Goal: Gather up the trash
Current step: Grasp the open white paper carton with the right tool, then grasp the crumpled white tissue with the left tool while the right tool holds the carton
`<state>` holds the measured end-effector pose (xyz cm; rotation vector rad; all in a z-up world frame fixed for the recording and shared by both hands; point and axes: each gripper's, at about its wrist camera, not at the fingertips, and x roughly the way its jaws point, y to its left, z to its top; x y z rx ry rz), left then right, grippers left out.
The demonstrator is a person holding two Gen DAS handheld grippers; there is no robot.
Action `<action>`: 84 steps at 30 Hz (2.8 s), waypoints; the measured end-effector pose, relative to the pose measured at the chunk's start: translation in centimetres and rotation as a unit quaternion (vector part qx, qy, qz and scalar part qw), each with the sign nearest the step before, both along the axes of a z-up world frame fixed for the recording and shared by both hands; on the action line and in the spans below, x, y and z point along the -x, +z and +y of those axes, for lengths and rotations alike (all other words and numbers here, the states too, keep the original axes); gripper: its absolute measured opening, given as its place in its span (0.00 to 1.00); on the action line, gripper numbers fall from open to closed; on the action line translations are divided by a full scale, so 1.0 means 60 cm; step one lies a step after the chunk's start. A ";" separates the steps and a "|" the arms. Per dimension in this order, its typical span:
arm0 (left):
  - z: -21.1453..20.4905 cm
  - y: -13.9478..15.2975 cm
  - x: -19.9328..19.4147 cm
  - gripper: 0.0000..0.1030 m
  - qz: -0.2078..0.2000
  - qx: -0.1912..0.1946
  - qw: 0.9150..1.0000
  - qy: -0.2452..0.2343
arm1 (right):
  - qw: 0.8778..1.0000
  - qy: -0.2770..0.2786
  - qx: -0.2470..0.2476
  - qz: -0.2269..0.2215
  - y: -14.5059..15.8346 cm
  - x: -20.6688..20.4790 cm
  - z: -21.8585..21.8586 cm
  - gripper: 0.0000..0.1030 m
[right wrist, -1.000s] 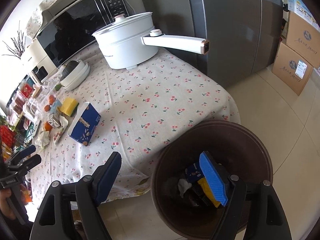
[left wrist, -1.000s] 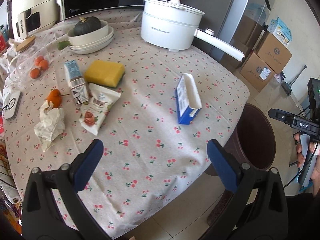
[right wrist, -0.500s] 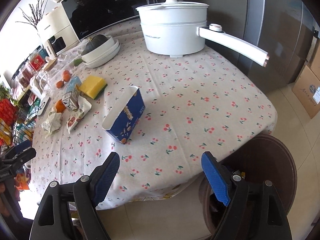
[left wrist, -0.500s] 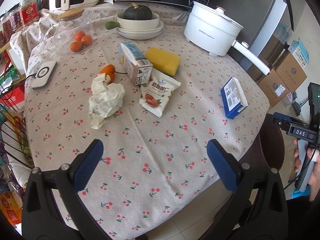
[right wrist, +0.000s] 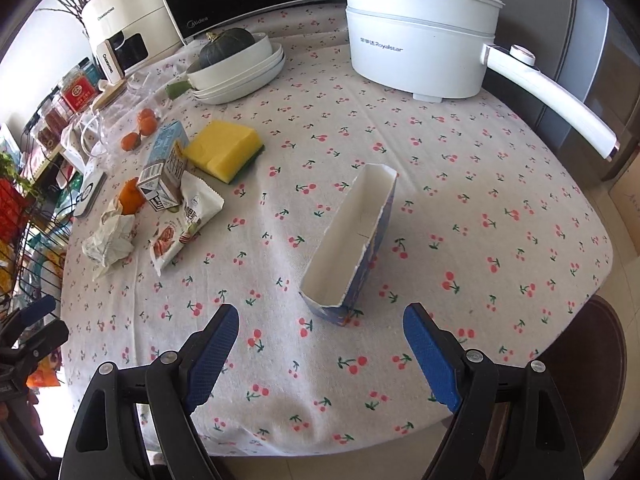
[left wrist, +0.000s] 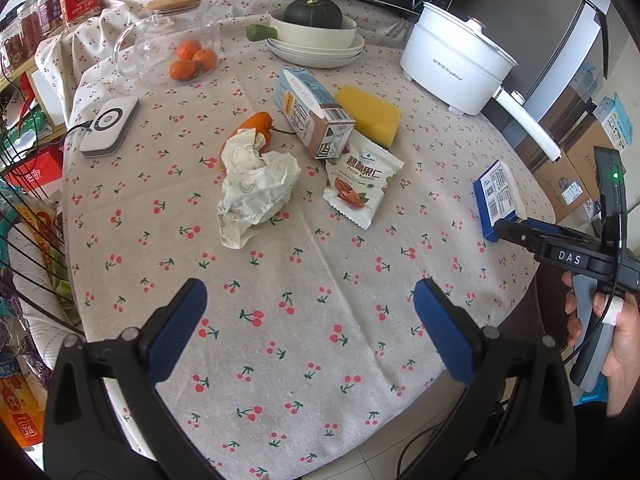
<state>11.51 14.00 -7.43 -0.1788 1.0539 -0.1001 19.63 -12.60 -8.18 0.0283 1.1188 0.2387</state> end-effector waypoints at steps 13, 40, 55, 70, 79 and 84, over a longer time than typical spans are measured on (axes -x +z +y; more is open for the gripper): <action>0.000 -0.020 -0.020 1.00 0.017 -0.023 1.000 0.001 | 1.000 -0.021 -0.012 0.019 -0.024 -0.045 0.001 0.75; -0.084 -0.048 -0.140 1.00 -0.016 -0.122 0.992 -0.023 | 0.996 -0.036 -0.078 0.018 0.022 -0.042 -0.070 0.23; -0.167 -0.017 -0.174 0.96 -0.056 -0.128 0.988 -0.065 | 0.995 -0.042 -0.087 0.017 0.031 -0.038 -0.106 0.23; -0.214 -0.017 -0.166 0.79 -0.055 -0.147 0.981 -0.113 | 0.995 -0.058 -0.085 0.017 0.033 -0.021 -0.146 0.23; -0.108 0.041 -0.162 0.76 -0.063 -0.050 0.996 -0.036 | 0.994 -0.059 -0.087 0.014 0.039 -0.019 -0.154 0.23; -0.047 0.007 -0.160 0.76 -0.027 -0.036 0.999 0.013 | 0.994 -0.054 -0.092 0.012 0.042 -0.020 -0.143 0.23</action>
